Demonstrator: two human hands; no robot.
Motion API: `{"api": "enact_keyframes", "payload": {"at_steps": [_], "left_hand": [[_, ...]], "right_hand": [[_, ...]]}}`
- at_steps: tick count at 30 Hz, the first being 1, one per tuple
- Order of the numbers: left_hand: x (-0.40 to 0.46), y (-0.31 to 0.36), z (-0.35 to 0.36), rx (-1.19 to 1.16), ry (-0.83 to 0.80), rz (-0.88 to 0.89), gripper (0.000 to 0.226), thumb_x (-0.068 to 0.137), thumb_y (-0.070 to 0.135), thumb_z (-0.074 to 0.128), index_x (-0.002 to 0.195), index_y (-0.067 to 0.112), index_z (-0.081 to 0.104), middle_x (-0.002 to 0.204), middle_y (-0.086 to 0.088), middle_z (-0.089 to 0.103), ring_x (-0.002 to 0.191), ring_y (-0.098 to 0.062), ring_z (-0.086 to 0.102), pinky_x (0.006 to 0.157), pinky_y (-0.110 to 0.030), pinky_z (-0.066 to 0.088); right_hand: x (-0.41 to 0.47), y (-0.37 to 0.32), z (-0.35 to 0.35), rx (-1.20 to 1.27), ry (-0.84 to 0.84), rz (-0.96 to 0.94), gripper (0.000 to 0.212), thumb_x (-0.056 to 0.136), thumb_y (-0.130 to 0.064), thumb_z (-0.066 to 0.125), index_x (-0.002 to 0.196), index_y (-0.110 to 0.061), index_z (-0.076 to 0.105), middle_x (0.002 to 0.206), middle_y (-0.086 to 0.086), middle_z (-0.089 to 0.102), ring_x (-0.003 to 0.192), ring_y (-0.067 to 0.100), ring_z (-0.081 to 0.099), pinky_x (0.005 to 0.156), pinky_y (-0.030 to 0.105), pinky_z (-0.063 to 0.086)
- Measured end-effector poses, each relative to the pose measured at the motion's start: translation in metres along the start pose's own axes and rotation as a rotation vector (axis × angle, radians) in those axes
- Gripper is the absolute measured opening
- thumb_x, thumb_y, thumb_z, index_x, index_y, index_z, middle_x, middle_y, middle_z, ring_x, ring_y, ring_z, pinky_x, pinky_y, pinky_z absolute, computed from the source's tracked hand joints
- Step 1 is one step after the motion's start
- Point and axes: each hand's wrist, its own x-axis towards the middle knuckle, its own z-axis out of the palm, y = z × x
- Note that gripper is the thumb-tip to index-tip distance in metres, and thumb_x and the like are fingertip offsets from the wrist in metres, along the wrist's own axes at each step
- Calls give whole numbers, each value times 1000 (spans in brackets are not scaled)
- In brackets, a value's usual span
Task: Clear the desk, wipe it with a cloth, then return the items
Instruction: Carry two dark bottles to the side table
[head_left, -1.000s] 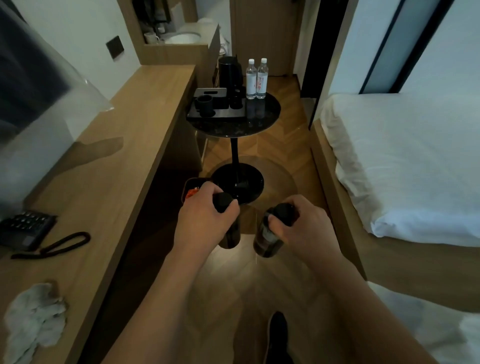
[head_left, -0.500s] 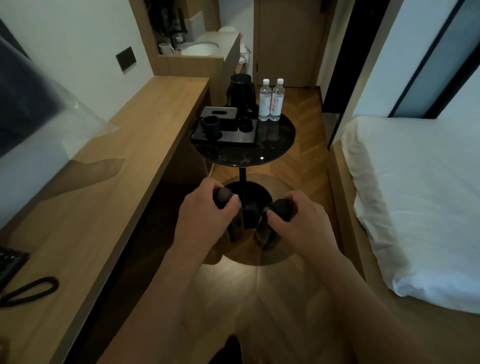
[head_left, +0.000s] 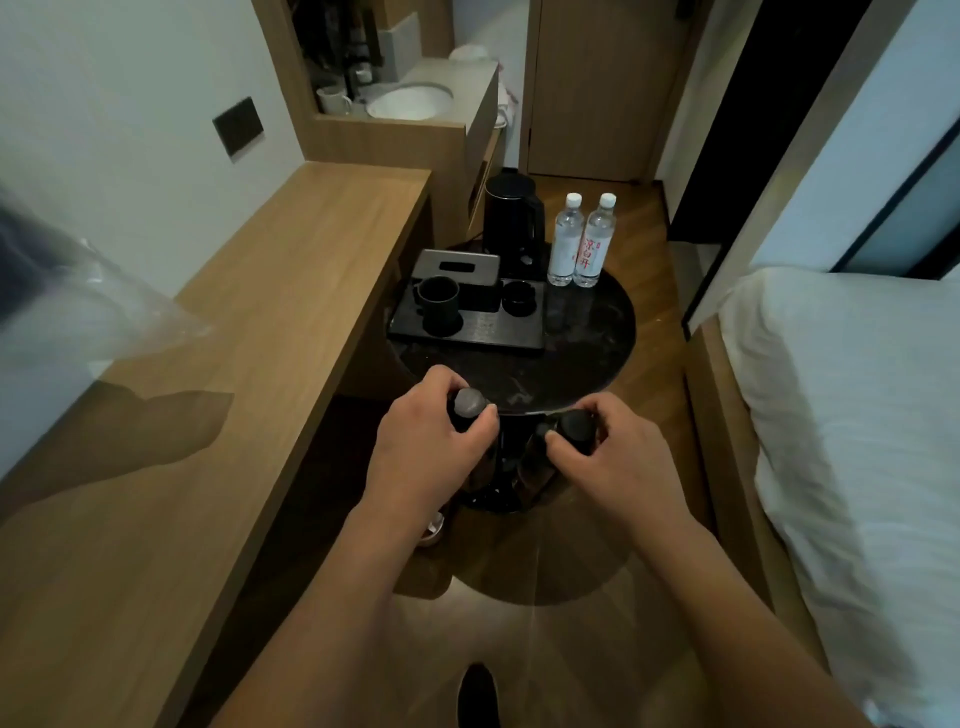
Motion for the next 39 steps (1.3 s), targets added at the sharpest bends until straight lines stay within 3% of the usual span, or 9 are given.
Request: {"api": "enact_keyframes", "payload": {"at_steps": [3, 18, 24, 29, 36, 39], "left_hand": [[37, -11, 3, -6, 3, 3, 22, 89, 41, 69, 100, 27, 56, 86, 11, 61, 75, -4, 60, 66, -28, 55], [207, -13, 73, -17, -104, -104, 21, 90, 43, 68, 100, 29, 56, 81, 11, 61, 66, -6, 59, 59, -26, 49], [294, 21, 115, -1, -164, -45, 22, 92, 41, 67, 104, 26, 57, 83, 11, 62, 73, -6, 61, 68, -32, 55], [370, 34, 168, 2, -218, -5, 27, 89, 42, 66, 107, 24, 58, 86, 9, 62, 77, -9, 61, 71, -39, 54], [455, 13, 251, 22, -321, 3, 30, 88, 41, 68, 106, 25, 51, 84, 13, 60, 76, -4, 59, 60, -24, 43], [481, -1, 277, 33, -351, 7, 31, 87, 40, 69, 106, 24, 51, 84, 13, 60, 76, -3, 58, 61, -24, 44]], "right_hand": [[35, -1, 11, -13, 2, 13, 27, 84, -38, 71, 102, -29, 54, 81, -15, 57, 69, 4, 58, 57, 20, 49], [230, 72, 14, 17, -90, 113, 23, 86, -41, 70, 99, -31, 55, 76, -10, 61, 62, 5, 60, 52, 20, 45], [316, 122, 0, 12, 0, 182, 30, 79, -50, 67, 100, -36, 51, 83, -15, 60, 74, 7, 62, 67, 39, 59], [384, 154, -9, 22, 20, 227, 28, 82, -42, 70, 102, -33, 52, 84, -15, 59, 78, 7, 61, 73, 41, 59], [469, 199, 6, 12, 13, 246, 31, 83, -42, 71, 107, -32, 53, 97, -14, 62, 86, 9, 62, 79, 40, 57], [499, 212, 19, -19, -1, 245, 33, 83, -41, 71, 109, -28, 56, 101, -9, 64, 91, 15, 62, 81, 43, 55]]}}
